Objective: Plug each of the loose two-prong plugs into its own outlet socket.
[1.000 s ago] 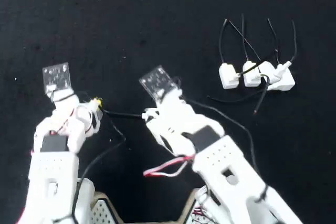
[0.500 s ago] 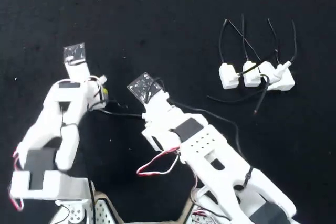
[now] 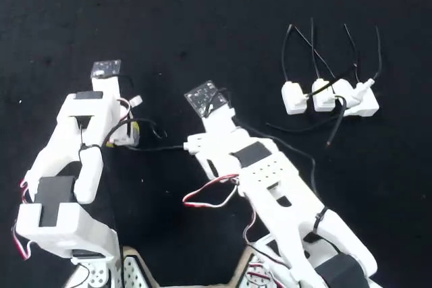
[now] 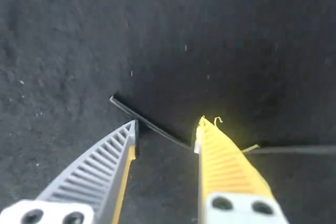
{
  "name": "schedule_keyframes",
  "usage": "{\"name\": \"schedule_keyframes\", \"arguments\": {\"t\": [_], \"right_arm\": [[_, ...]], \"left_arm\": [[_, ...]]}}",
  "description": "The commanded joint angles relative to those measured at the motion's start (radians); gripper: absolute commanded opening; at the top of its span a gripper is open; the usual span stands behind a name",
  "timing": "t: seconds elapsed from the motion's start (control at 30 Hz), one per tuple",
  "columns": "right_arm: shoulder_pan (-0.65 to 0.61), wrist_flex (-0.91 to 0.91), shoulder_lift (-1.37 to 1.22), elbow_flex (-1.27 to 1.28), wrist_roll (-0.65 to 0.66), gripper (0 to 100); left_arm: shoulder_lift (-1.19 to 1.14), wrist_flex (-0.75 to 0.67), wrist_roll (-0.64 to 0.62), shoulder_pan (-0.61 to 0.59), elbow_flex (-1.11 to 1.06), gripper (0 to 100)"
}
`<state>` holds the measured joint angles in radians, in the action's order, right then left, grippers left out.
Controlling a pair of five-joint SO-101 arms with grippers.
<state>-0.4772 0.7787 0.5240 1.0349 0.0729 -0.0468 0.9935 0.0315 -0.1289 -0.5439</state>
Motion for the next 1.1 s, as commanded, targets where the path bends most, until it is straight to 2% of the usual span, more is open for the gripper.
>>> {"name": "schedule_keyframes", "arguments": {"t": [0.0,0.2,0.27,0.43,0.63,0.73,0.9,1.07], "right_arm": [[0.026,-0.025,-0.002,-0.013,0.011,1.0],[0.034,0.032,-0.004,-0.050,0.011,1.0],[0.040,0.132,-0.004,-0.111,0.012,1.0],[0.043,0.420,-0.045,-0.344,0.117,1.0],[0.026,0.615,-0.260,-0.641,0.152,1.0],[0.015,0.681,-0.386,-0.757,0.186,1.0],[0.021,0.799,-0.567,-0.921,0.216,1.0],[0.021,0.853,-0.645,-0.990,0.215,1.0]], "left_arm": [[0.014,0.095,0.071,-0.005,-0.050,18],[0.034,0.161,0.112,-0.007,-0.074,15],[0.080,0.189,0.130,-0.007,-0.096,12],[0.296,0.201,0.127,-0.007,-0.211,11],[0.463,0.071,0.091,-0.005,-0.372,11],[0.488,0.031,0.055,-0.022,-0.420,11],[0.485,-0.126,0.037,-0.064,-0.521,11],[0.494,-0.138,0.031,-0.133,-0.489,11]]}}
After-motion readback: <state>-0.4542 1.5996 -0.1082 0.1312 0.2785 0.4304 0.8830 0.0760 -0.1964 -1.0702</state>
